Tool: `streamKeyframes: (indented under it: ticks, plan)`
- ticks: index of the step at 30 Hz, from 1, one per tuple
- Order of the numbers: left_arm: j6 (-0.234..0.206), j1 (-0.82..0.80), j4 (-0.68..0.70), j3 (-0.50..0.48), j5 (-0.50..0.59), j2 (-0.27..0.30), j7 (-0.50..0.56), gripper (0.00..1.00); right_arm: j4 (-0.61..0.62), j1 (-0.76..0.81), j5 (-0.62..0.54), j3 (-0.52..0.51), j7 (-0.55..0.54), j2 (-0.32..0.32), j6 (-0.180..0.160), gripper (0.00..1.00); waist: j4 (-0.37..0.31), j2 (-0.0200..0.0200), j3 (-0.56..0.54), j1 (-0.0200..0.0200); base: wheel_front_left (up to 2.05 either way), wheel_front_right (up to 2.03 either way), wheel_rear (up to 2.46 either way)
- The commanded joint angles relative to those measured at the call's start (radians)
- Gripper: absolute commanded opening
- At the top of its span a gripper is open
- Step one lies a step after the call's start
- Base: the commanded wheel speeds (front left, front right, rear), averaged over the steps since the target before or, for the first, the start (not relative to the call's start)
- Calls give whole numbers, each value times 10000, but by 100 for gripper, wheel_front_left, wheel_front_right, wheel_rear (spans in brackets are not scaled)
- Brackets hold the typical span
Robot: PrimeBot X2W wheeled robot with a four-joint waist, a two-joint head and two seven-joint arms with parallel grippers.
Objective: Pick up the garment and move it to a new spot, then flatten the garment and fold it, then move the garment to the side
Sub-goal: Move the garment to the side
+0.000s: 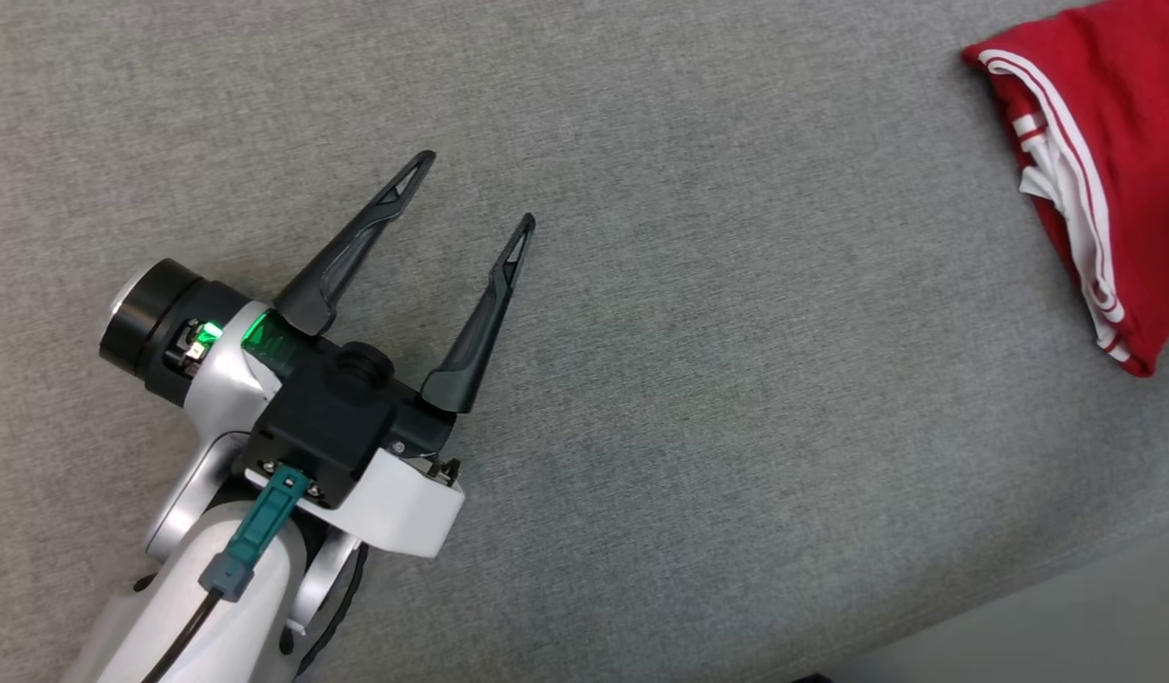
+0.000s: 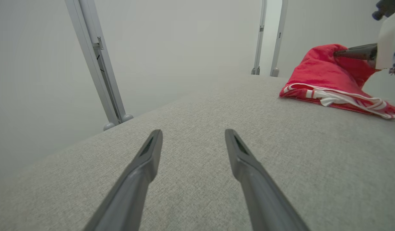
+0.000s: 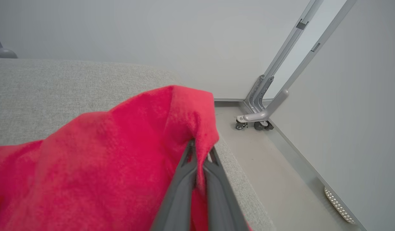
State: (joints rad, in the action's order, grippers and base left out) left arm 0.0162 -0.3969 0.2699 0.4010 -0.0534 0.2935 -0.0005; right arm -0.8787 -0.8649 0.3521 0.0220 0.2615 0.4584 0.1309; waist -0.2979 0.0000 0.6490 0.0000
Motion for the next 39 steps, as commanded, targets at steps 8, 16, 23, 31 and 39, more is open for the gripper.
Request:
streamKeyframes:
  ticks: [8,16,23,31,39]
  plan:
    - [-93,203,-316,40,-221,-14,-189,100,989,1077,-604,-836,49,-598,-3,100,-401,0,-574,0,0,0,0]
    - [-498,934,-946,-229,-666,-180,-724,100,2766,2725,-897,-1660,51,-1478,-3,100,-374,0,-1779,0,0,0,0]
    - [-987,1802,-1542,-643,-1184,-384,-1281,100,4222,4271,-1097,-1712,51,-2539,-3,100,86,0,-2833,0,0,0,0]
    - [-1401,2376,-2082,-1063,-1640,-611,-1770,100,5413,5378,-1457,-1264,51,-3363,-3,100,935,0,-3570,0,0,0,0]
    - [-1752,2978,-2782,-1610,-2179,-770,-2223,100,6350,6330,-1743,-786,50,-3773,-3,100,2124,0,-4380,0,0,0,0]
